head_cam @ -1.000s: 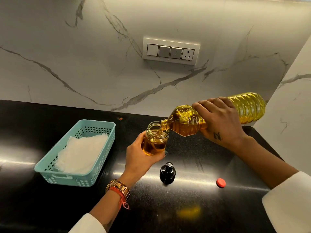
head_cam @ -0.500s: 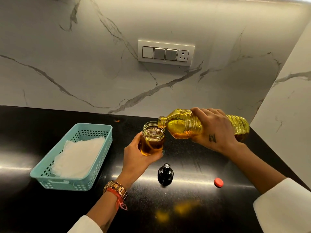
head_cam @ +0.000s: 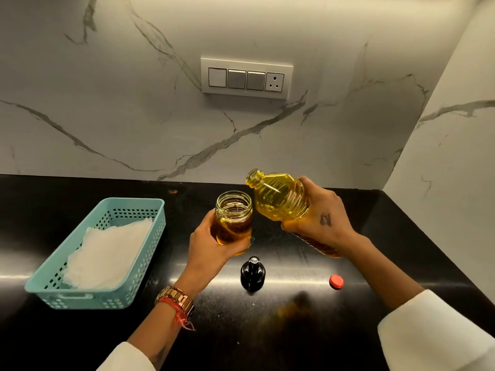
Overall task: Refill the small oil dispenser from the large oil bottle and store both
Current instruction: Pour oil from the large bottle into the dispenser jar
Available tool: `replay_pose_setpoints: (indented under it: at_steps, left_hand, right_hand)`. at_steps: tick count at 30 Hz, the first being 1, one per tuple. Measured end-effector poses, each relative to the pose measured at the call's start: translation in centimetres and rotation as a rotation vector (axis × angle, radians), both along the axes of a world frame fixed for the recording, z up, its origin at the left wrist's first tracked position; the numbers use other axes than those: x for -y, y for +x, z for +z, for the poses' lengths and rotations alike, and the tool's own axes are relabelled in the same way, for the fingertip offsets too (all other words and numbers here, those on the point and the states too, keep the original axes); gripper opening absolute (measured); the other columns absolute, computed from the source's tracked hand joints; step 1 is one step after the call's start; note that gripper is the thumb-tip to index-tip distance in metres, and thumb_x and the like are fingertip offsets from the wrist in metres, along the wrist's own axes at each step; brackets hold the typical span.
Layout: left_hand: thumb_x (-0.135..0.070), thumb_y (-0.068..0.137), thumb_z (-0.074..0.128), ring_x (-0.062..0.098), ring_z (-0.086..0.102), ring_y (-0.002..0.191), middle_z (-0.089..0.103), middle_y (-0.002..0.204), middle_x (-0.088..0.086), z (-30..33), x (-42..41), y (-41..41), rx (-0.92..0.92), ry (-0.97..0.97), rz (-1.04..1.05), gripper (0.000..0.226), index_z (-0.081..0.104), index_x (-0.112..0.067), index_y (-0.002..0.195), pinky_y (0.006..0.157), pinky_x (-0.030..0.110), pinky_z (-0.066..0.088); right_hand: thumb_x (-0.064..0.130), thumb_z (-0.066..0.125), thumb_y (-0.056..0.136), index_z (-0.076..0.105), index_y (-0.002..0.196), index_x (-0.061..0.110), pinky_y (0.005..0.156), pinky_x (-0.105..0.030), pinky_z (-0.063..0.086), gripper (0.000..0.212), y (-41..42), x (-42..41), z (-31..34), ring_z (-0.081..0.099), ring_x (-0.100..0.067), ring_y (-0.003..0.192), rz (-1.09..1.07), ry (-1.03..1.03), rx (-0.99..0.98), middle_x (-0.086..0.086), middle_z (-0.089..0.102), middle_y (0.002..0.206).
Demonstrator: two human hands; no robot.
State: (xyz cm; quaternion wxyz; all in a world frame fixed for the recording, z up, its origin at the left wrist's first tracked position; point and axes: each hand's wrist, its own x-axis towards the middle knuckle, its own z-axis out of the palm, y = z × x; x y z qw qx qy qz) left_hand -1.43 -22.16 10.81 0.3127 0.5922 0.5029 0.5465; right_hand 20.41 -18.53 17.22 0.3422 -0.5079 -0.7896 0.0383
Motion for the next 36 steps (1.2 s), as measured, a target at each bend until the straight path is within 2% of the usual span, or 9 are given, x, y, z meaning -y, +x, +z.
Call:
replay_pose_setpoints:
  at_steps: [3, 6, 11, 14, 17, 22, 25, 30, 36]
  left_hand:
    - [-0.012, 0.058, 0.086, -0.006, 0.059, 0.096, 0.064, 0.102, -0.015, -1.0, -0.2, 0.0, 0.004, -0.03, -0.006, 0.061, 0.053, -0.037, 0.102, 0.079, 0.008, 0.046]
    - [-0.009, 0.058, 0.086, -0.009, 0.059, 0.094, 0.063, 0.101, -0.015, -2.2, -0.2, -0.2, 0.007, -0.066, 0.0, 0.062, 0.052, -0.039, 0.101, 0.078, 0.01, 0.046]
    - [-0.007, 0.057, 0.087, -0.007, 0.061, 0.09, 0.066, 0.099, -0.011, -5.1, -0.2, -0.5, 0.002, -0.142, 0.033, 0.061, 0.055, -0.036, 0.1, 0.074, 0.006, 0.046]
    - [-0.008, 0.057, 0.087, 0.002, 0.064, 0.093, 0.068, 0.1, -0.008, -7.0, -0.2, -0.7, 0.015, -0.196, 0.044, 0.062, 0.057, -0.03, 0.106, 0.08, 0.014, 0.047]
    - [-0.009, 0.056, 0.087, 0.008, 0.063, 0.098, 0.067, 0.103, -0.005, -8.6, -0.2, -0.7, 0.021, -0.229, 0.051, 0.065, 0.057, -0.019, 0.113, 0.084, 0.018, 0.046]
    - [-0.007, 0.058, 0.086, 0.002, 0.062, 0.096, 0.065, 0.103, -0.01, -9.6, 0.2, -0.4, 0.029, -0.251, 0.051, 0.065, 0.055, -0.031, 0.109, 0.085, 0.016, 0.046]
    - [-0.007, 0.058, 0.086, -0.005, 0.062, 0.092, 0.066, 0.1, -0.013, -9.8, 0.1, -0.4, 0.034, -0.265, 0.057, 0.064, 0.053, -0.038, 0.103, 0.078, 0.01, 0.045]
    - [-0.005, 0.058, 0.086, 0.002, 0.061, 0.096, 0.065, 0.104, -0.01, -10.5, -0.2, -0.5, 0.043, -0.282, 0.052, 0.067, 0.054, -0.024, 0.114, 0.079, 0.01, 0.044]
    - [-0.004, 0.058, 0.085, -0.004, 0.06, 0.094, 0.063, 0.104, -0.013, -10.9, -0.3, -0.3, 0.048, -0.287, 0.057, 0.069, 0.053, -0.022, 0.116, 0.079, 0.009, 0.043]
  right_hand:
    - [0.029, 0.086, 0.057, 0.052, 0.116, 0.015, 0.077, -0.026, 0.051, 0.07, 0.4, 0.0, -0.7, 0.062, -0.016, 0.086, 0.013, -0.07, -0.214, 0.002, 0.063, 0.095]
    - [0.026, 0.087, 0.057, 0.049, 0.12, 0.021, 0.078, -0.014, 0.043, 0.073, 0.9, 0.1, -1.7, 0.059, -0.009, 0.09, -0.014, -0.141, -0.405, 0.007, 0.061, 0.1]
    - [0.024, 0.087, 0.058, 0.045, 0.11, 0.032, 0.078, -0.015, 0.043, 0.068, 1.2, 0.5, -3.9, 0.057, -0.004, 0.091, -0.077, -0.2, -0.599, 0.016, 0.058, 0.097]
    - [0.024, 0.087, 0.057, 0.044, 0.108, 0.033, 0.079, -0.018, 0.045, 0.067, 1.2, 0.5, -4.9, 0.058, -0.005, 0.092, -0.115, -0.217, -0.671, 0.016, 0.058, 0.097]
    - [0.021, 0.087, 0.057, 0.044, 0.102, 0.039, 0.075, -0.015, 0.043, 0.064, 1.2, 0.5, -5.6, 0.058, -0.002, 0.089, -0.129, -0.251, -0.744, 0.017, 0.057, 0.097]
    - [0.018, 0.086, 0.058, 0.045, 0.102, 0.037, 0.07, -0.011, 0.043, 0.063, 1.4, 0.7, -6.8, 0.058, 0.002, 0.088, -0.14, -0.291, -0.793, 0.017, 0.057, 0.097]
    - [0.019, 0.087, 0.058, 0.045, 0.095, 0.04, 0.069, -0.01, 0.044, 0.059, 1.5, 0.6, -7.3, 0.058, 0.003, 0.087, -0.155, -0.302, -0.784, 0.018, 0.057, 0.096]
    - [0.019, 0.087, 0.057, 0.046, 0.097, 0.039, 0.072, -0.012, 0.045, 0.061, 1.8, 0.4, -8.2, 0.06, 0.001, 0.088, -0.158, -0.314, -0.799, 0.016, 0.059, 0.096]
    - [0.017, 0.087, 0.057, 0.047, 0.11, 0.033, 0.078, -0.018, 0.051, 0.068, 2.2, 0.2, -9.1, 0.061, -0.002, 0.095, -0.169, -0.306, -0.833, 0.013, 0.061, 0.102]
